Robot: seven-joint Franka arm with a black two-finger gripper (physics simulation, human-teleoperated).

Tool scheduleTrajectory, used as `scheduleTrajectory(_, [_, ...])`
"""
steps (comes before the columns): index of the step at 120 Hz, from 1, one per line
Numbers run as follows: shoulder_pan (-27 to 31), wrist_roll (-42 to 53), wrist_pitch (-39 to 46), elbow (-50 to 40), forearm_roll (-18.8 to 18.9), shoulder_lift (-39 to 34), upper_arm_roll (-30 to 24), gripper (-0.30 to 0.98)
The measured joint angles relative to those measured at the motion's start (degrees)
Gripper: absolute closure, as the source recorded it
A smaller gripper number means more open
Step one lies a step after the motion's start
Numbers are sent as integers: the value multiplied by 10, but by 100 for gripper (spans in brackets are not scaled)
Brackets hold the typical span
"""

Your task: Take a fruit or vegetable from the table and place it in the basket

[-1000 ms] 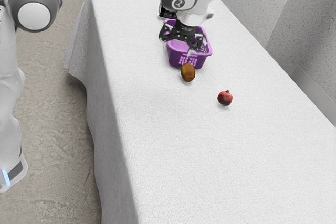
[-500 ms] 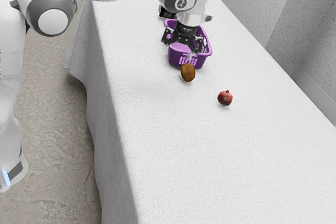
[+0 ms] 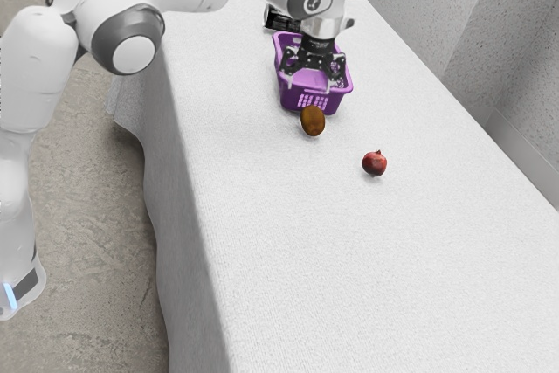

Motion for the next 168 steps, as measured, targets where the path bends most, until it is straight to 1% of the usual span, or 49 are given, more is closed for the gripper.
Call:
scheduleTrajectory(24, [17, 0, 0, 7, -26, 22, -2, 0])
scheduleTrajectory(38, [26, 0, 0, 55, -33, 58, -21, 0])
scheduleTrajectory(48, [37, 0, 1, 68, -36, 74, -31, 0])
scheduleTrajectory(92, [64, 3, 8, 73, -60, 110, -49, 0])
scheduleTrajectory(122, [83, 5, 23, 73, -64, 128, -69, 0])
scheduleTrajectory(146, [89, 6, 33, 73, -73, 142, -72, 0])
scheduleTrajectory(168, [92, 6, 41, 73, -76, 144, -81, 3])
